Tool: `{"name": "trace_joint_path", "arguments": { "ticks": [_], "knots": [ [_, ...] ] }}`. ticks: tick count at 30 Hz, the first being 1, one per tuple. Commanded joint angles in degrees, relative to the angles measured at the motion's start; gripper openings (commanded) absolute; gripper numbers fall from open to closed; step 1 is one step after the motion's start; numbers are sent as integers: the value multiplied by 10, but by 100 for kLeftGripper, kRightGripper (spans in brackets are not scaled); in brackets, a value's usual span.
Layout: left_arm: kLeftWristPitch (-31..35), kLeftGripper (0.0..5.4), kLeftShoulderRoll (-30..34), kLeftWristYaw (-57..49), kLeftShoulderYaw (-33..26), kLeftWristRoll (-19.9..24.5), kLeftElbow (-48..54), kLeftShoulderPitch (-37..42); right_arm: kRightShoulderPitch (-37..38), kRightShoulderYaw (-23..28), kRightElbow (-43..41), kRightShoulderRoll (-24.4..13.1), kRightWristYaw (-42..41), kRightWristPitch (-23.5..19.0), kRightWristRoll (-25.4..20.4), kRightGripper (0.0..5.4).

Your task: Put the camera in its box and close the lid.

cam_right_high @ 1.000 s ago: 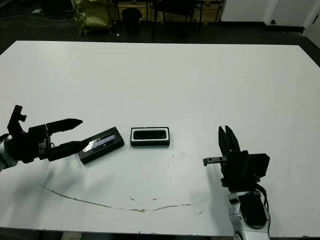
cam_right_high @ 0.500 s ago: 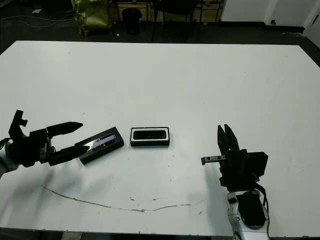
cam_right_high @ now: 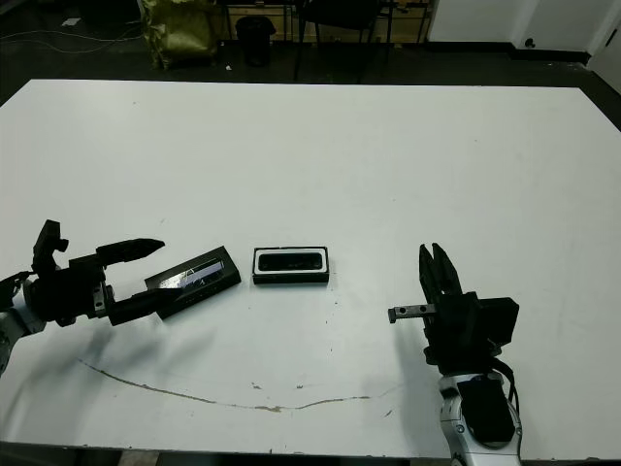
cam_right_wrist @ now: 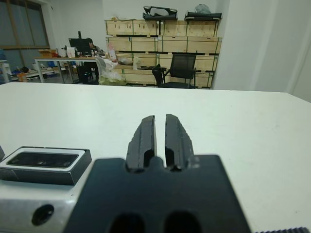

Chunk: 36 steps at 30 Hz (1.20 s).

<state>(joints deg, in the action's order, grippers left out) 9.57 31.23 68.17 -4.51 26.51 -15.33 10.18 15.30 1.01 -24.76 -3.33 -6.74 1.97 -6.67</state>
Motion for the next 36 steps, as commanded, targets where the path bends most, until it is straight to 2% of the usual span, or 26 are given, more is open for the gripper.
{"name": "trace_joint_path", "arguments": {
  "ticks": [1,12,17,21,25,31,36],
  "knots": [
    [-22,538,-6,-1,8,-17,-10,-10,9,1,-1,2,4,-14,-3,0],
    [-7,538,-6,2,12,-14,-15,-9,9,1,9,-1,-6,7,-7,0],
    [-9,538,-4,7,15,-19,-20,-8,10,1,3,1,1,-9,-4,0],
    [10,538,-4,-1,15,-18,-14,-11,13,-1,-1,-2,-2,-10,-5,0],
    [-5,538,-12,0,12,-18,-25,-11,14,1,7,-4,-5,5,-2,0],
    [-1,538,-15,-18,12,-22,-8,-21,20,-3,-10,-2,5,-13,6,0],
    [-9,538,-15,-21,14,-26,-7,-20,18,1,0,-2,-2,-6,-6,0]
  ]
}}
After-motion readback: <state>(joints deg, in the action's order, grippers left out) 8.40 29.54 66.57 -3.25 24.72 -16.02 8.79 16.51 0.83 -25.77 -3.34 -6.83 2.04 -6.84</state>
